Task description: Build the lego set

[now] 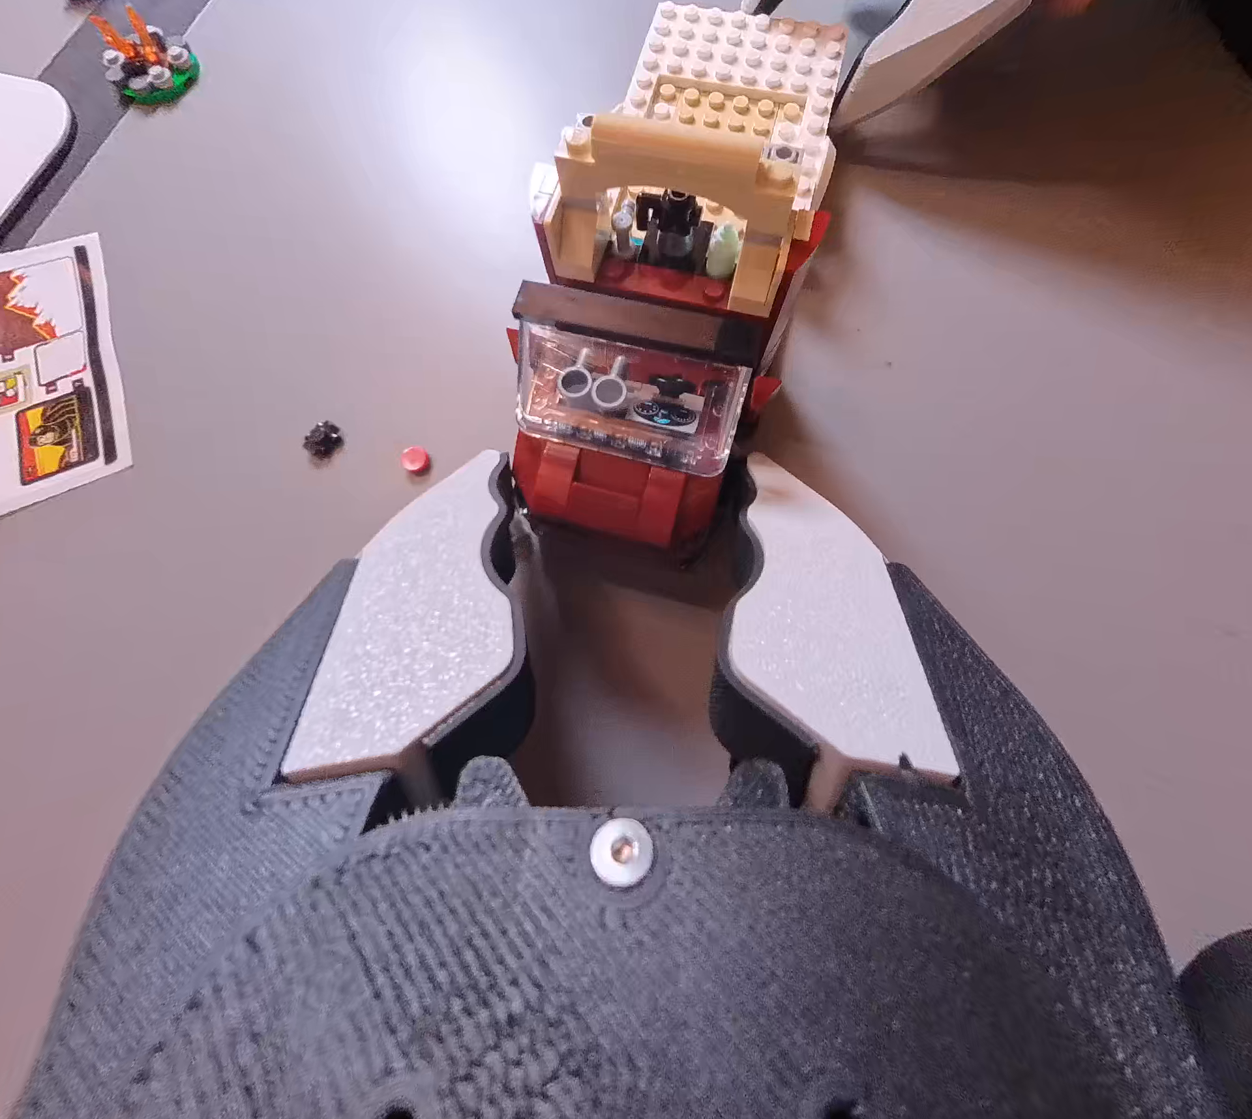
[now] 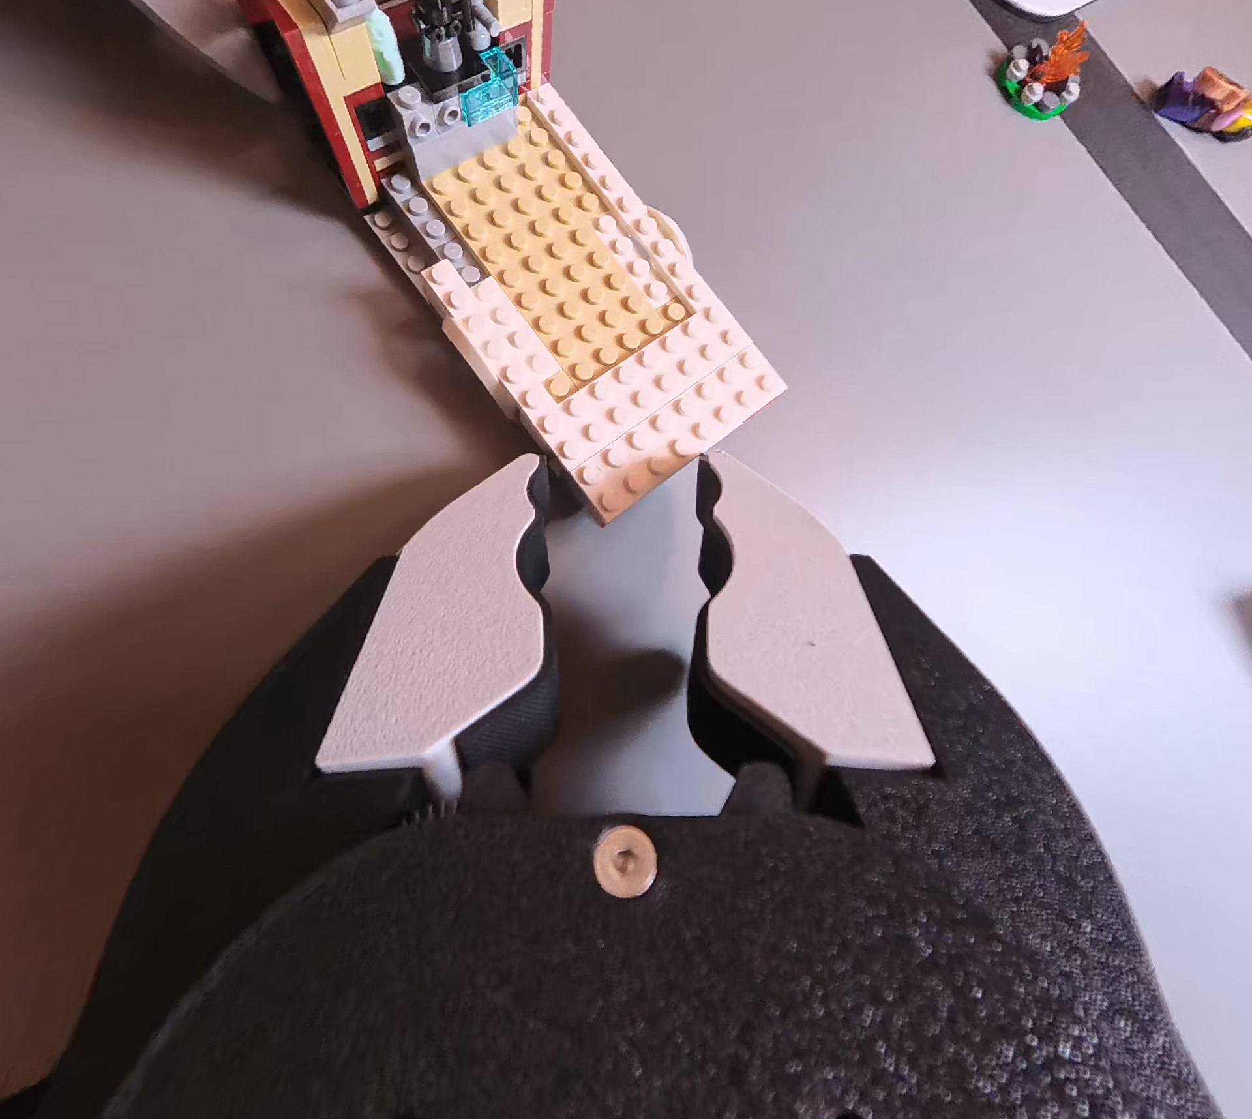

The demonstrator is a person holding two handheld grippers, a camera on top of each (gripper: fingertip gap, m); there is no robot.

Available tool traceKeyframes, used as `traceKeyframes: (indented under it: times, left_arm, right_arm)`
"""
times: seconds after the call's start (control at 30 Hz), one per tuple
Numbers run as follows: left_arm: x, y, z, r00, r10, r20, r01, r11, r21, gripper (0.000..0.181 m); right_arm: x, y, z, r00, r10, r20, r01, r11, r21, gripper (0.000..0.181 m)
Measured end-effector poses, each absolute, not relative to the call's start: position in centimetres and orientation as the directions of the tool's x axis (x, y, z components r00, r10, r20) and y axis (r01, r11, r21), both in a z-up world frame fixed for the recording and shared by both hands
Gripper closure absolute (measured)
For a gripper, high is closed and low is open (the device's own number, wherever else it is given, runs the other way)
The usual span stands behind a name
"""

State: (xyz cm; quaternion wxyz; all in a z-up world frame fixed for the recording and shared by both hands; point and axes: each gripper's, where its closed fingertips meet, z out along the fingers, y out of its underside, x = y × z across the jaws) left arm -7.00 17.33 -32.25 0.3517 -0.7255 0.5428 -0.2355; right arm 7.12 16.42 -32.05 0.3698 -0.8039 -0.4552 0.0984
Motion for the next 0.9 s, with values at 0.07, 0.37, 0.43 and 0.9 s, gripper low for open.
traceKeyframes:
  times: [0.07,0.37,0.43,0.9]
  left_arm:
    - [-7.2,17.6,-32.3,0.301,-0.953,-0.038,-0.624,-0.167,-0.764,0.118]
    - [-7.4,17.7,-32.2,0.305,-0.951,-0.046,-0.604,-0.156,-0.782,0.118]
    - [-7.4,17.7,-32.2,0.307,-0.95,-0.051,-0.6,-0.152,-0.785,0.118]
    - [-8.5,17.4,-29.4,0.296,-0.954,0.046,-0.482,-0.19,-0.855,0.107]
  right_arm:
    - [6.9,16.7,-32.1,0.572,0.802,0.172,0.653,-0.318,-0.687,0.14]
    - [6.6,16.8,-32.3,0.585,0.79,0.184,0.64,-0.311,-0.702,0.141]
    - [6.7,16.7,-32.3,0.582,0.787,0.202,0.65,-0.302,-0.697,0.141]
    - [5.7,14.7,-27.5,0.537,0.842,0.049,0.532,-0.292,-0.795,0.144]
